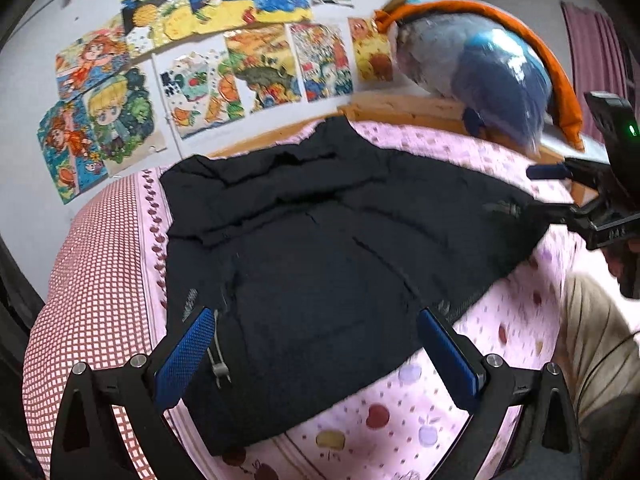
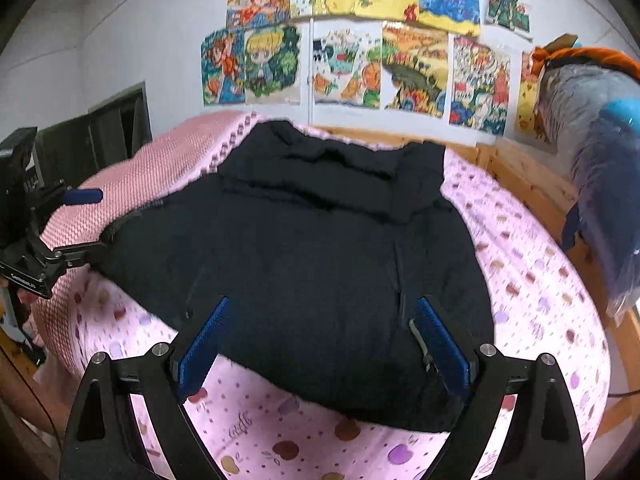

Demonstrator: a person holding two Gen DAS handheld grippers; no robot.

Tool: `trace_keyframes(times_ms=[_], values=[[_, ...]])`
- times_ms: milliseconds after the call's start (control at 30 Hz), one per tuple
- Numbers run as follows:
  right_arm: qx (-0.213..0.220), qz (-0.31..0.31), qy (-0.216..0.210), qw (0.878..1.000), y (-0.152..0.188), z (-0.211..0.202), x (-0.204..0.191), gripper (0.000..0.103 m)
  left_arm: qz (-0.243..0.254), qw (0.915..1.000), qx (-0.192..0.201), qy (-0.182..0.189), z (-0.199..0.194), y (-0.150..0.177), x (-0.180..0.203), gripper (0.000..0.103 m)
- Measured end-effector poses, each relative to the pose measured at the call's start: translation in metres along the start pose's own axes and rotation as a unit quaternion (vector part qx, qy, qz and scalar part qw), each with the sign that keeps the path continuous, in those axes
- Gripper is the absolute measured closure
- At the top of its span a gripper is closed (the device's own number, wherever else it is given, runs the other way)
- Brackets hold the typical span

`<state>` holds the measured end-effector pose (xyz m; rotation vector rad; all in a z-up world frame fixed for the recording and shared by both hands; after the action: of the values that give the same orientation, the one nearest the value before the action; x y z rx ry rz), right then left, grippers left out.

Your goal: Fold large clothes

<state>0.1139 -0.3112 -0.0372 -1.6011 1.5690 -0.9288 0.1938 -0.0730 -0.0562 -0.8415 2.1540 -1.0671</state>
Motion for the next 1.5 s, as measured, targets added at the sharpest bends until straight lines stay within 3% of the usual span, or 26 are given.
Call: trace_keyframes(times_ms=[300,467,800,1067,1200,1500], values=[[-0.034,0.013,-0.008,0.999,0.034,0.02,-0.004,0.013,0.083,0.9954,-0.046,-0.013,0.006,0.046,0.013,0.001],[-0.048,0.021,-0.01,0.999,0.046,0.028,-0.002,0.013,0.105,0.9899,-0.077,-0.056,0.016,0.065,0.007,0.001],[-0.061,-0.027,0.009,0.998,0.061,0.029,-0.005,0.013,0.132,0.9822,-0.082,-0.105,0.024,0.063,0.004,0.001],[-0.057,-0.127,0.062,0.988,0.065,0.024,-0.011,0.013,0.144,0.9766,-0.078,-0.14,0.031,0.06,-0.003,0.001],[-0.055,-0.181,0.124,0.974,0.07,0.021,-0.003,0.013,0.144,0.9763,-0.08,-0.141,0.033,0.063,-0.003,0.001],[-0.002,-0.233,0.197,0.952,0.056,0.014,-0.003,0.013,0.166,0.9701,-0.062,-0.166,0.034,0.064,-0.002,0.0]])
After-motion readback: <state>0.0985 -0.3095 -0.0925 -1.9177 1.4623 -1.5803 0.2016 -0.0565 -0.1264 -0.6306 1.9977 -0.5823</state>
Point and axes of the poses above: each gripper's, at about its wrist camera, not at the fingertips, and z roughly the way its jaws point, x to its right, y to its underside, the point moved 9 cm from there along z, roughly the way its jaws point, and after that the axes turned 7 degrees about x, right-handed, at the moved point
